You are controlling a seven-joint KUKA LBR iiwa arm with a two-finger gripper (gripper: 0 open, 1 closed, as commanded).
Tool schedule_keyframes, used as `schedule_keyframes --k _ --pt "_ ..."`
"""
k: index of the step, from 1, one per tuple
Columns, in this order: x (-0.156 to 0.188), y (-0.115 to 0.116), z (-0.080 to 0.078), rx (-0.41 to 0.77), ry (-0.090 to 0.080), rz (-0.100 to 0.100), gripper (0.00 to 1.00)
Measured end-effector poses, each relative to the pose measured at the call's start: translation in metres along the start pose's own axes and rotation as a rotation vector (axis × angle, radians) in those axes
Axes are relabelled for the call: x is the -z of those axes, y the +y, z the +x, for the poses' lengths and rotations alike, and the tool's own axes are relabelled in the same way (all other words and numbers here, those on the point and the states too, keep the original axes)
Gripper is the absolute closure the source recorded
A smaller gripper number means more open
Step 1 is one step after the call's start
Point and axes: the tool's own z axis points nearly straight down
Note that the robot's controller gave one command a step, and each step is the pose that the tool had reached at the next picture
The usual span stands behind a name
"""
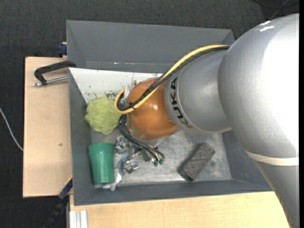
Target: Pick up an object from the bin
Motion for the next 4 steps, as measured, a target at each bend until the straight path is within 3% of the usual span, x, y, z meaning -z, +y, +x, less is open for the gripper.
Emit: schedule_keyframes --k 1,2,3,4 --pt "0.0 0.0 0.0 0.0 0.0 0.0 1.0" --pt "0.114 -0.012 -0.013 0.144 -0.004 -0.001 1.0" --pt "0.114 -0.012 -0.013 0.144 -0.004 -0.001 1.0" --pt "0.102 0.007 -0.008 0.104 0.0 -0.001 1.0"
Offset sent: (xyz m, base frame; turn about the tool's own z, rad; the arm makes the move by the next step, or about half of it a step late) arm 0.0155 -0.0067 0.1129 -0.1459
